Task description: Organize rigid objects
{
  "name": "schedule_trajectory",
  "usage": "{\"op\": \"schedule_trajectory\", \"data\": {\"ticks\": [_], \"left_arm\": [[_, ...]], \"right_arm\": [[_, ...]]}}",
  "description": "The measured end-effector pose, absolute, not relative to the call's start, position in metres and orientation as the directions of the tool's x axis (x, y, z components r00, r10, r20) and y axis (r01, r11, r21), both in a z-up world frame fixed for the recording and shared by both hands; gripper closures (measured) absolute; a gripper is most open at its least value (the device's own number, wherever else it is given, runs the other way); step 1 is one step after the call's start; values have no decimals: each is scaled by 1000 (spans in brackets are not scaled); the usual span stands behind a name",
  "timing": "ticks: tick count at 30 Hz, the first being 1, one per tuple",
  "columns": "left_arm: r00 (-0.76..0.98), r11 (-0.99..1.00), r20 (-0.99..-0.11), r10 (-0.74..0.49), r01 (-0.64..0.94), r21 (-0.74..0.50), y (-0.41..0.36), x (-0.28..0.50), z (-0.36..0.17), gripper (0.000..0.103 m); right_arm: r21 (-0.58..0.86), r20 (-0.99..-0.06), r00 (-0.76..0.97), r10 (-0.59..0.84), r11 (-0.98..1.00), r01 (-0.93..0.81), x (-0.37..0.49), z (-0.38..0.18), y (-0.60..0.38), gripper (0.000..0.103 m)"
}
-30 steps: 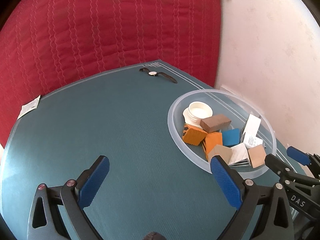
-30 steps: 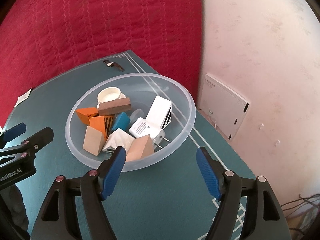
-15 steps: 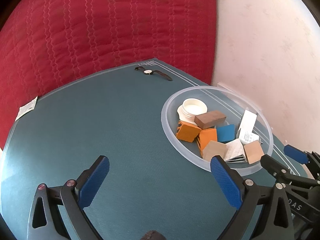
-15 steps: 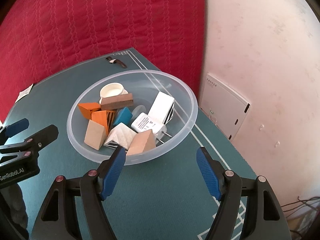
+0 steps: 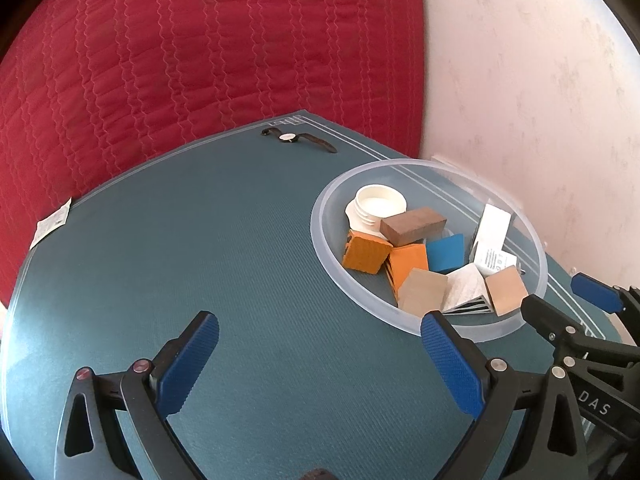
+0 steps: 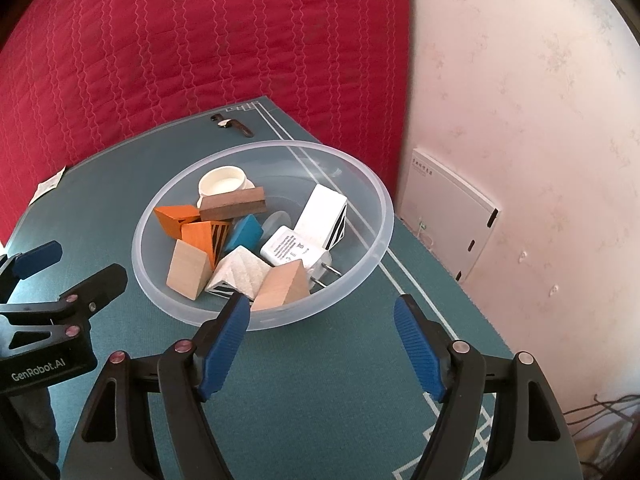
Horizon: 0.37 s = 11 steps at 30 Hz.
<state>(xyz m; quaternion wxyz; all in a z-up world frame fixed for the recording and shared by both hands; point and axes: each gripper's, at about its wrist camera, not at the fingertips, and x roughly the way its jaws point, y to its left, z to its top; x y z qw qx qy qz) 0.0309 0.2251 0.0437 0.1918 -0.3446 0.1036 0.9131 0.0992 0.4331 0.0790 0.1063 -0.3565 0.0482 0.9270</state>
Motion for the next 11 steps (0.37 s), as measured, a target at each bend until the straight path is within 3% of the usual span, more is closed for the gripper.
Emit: {"op": "schedule_trajectory", "data": {"ticks": [11], "left_arm": [[-698,-891,-652,296,-448,76,230,41,44,0]], "right_arm": [[15,-672,-723,161,-973,-231,99,79,434,27]]}}
